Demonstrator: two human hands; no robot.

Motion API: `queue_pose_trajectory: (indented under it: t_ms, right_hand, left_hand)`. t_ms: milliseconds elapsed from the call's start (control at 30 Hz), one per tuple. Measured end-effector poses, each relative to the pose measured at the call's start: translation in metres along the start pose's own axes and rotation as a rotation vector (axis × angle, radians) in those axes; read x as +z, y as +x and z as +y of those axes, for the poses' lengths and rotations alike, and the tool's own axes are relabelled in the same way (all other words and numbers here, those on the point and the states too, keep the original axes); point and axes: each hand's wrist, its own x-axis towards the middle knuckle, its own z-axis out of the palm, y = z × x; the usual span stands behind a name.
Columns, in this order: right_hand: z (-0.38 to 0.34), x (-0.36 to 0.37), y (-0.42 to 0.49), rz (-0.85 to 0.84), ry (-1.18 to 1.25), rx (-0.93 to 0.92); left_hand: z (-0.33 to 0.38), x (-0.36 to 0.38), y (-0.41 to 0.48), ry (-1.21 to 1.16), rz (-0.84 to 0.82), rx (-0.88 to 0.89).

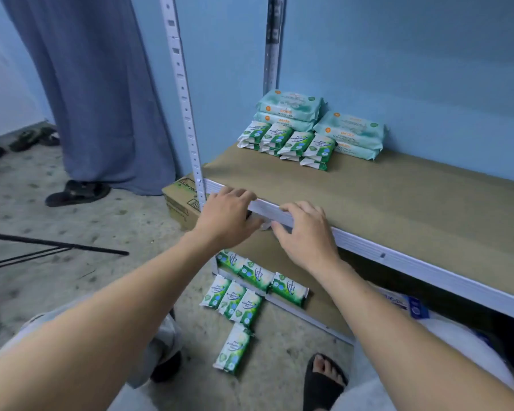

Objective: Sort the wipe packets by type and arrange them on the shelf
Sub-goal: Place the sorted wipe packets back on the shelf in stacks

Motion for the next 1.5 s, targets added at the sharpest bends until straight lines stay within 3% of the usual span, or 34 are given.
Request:
queue_pose_trajectory:
  t_ms: [233,500,867,1033,1333,1500]
  right_hand:
    - [-0.008,0.061,-0.07,-0.117,0.096,0.006]
    - [0.02,0.126,-0.127,-0.397,0.074,0.203]
    - [0.085,0.172,-0.137,-0.564,0.02,0.411]
    - [0.115,0.196,-0.119,-0.584,-0.008,0.462]
    - [0.187,0.226,-0.047,-0.354,-0.024,0.531]
    - [0.219,0.244,-0.024,-0.475,-0.023,0.566]
  left_hand:
    - [-0.013,0.049,-0.079,-0.072,-0.15,-0.122]
    - [-0.029,0.118,-0.153,-0.159,-0.424,-0.28]
    - [-0.037,0.199,-0.188,-0.212,-0.633,-0.396]
    - [-0.041,0.239,-0.188,-0.298,-0.683,-0.485]
    - [-0.046,0.321,-0.189,-0.592,-0.621,-0.945]
    - [-0.041,0.347,-0.201,-0.592,-0.593,-1.012]
